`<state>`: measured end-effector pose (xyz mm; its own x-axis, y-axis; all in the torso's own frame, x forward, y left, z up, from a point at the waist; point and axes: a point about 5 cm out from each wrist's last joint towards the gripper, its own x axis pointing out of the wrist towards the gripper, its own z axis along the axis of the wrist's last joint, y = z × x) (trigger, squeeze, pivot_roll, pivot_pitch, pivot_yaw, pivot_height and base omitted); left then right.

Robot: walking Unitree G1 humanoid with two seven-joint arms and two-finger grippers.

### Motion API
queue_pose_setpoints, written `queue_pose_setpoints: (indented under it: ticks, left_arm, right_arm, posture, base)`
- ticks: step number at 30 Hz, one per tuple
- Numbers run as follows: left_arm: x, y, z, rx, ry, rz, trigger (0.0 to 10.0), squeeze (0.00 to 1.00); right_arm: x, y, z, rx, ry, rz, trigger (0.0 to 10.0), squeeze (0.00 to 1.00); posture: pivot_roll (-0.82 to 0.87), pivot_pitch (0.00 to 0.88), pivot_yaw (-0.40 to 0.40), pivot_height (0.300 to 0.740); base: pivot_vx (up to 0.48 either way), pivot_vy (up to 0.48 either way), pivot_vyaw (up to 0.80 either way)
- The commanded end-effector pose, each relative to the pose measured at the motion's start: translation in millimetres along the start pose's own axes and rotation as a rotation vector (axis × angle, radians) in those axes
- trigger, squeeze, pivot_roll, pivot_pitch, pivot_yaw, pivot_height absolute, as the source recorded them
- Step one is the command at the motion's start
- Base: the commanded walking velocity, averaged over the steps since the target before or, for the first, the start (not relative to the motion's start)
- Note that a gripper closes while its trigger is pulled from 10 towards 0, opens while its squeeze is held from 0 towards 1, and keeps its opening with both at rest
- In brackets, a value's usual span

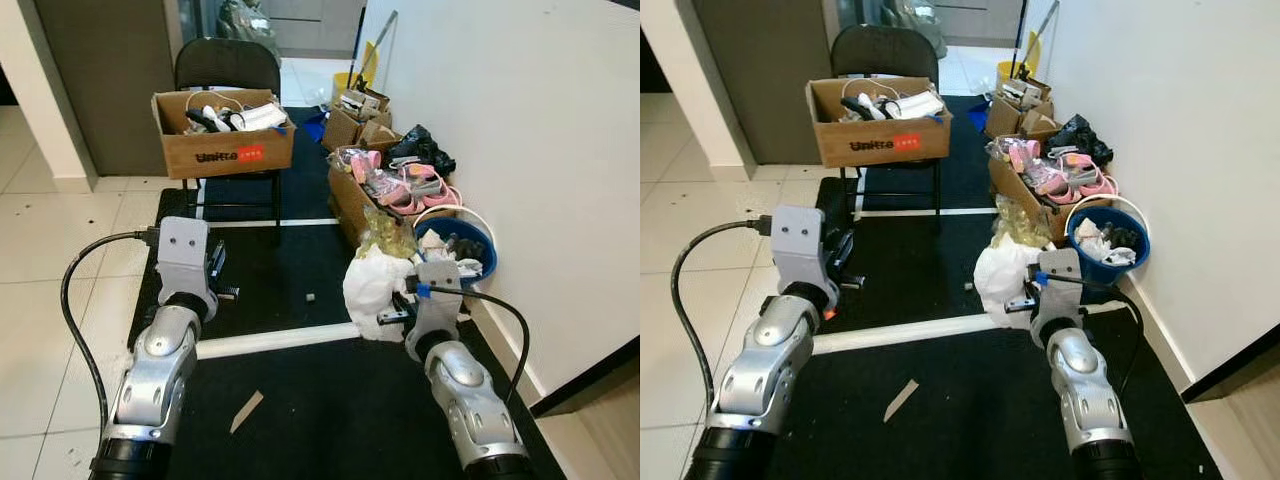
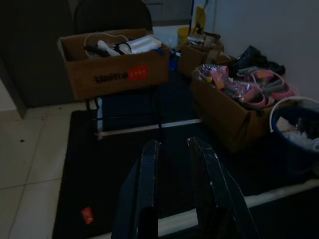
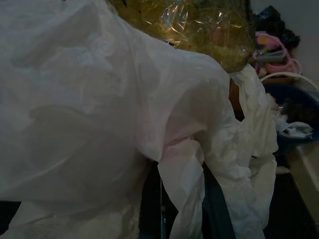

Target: Picking trash to rubbish bin

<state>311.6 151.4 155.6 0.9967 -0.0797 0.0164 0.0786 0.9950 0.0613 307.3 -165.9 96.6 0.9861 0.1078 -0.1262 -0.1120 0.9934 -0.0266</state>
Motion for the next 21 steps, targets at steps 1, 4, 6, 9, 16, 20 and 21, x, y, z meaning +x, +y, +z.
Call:
queue_pose_setpoints:
  ticks: [1, 4, 6, 9, 16, 20, 21]
  left_arm:
    - [-3.1, 3.9, -6, 0.012, 0.029, 0.015, 10.0, 0.00]
    - [-2.7, 3.8, -7, 0.017, 0.038, 0.010, 10.0, 0.00]
    - [-2.3, 4.7, -7, 0.019, 0.040, 0.009, 10.0, 0.00]
    - [-2.2, 5.2, -7, 0.021, 0.040, 0.010, 10.0, 0.00]
    - [-0.9, 5.2, -5, 0.025, 0.041, 0.003, 10.0, 0.00]
    - [-1.6, 2.6, -6, 0.021, 0.048, -0.005, 10.0, 0.00]
    - [-1.6, 2.6, -6, 0.021, 0.048, -0.005, 10.0, 0.00]
  right_arm:
    - [-0.2, 4.0, -2, -0.001, -0.005, 0.016, 10.0, 0.00]
    - [-1.6, 4.4, -5, -0.004, -0.001, 0.017, 10.0, 0.00]
    - [-3.0, 4.5, -7, -0.003, 0.002, 0.016, 10.0, 0.00]
    - [-3.4, 4.3, -8, -0.002, 0.003, 0.014, 10.0, 0.00]
    - [-4.2, 4.8, -14, 0.002, 0.012, 0.013, 10.0, 0.00]
    - [-4.1, 9.8, -17, 0.014, 0.012, 0.031, 10.0, 0.00]
    - [-4.1, 9.8, -17, 0.014, 0.012, 0.031, 10.0, 0.00]
  posture:
    - [-0.07, 0.032, -0.045, 0.740]
    - [-0.06, 0.028, -0.039, 0.740]
    - [-0.06, 0.026, -0.035, 0.740]
    - [-0.06, 0.025, -0.035, 0.740]
    - [-0.05, 0.027, -0.031, 0.740]
    - [-0.05, 0.036, -0.029, 0.740]
    - [-0.05, 0.036, -0.029, 0.740]
  base:
    - [0.356, 0.000, 0.00]
    - [0.355, 0.000, 0.00]
    - [0.354, 0.000, 0.00]
    - [0.356, 0.000, 0.00]
    - [0.356, 0.000, 0.00]
    - [0.354, 0.000, 0.00]
    - [0.356, 0.000, 0.00]
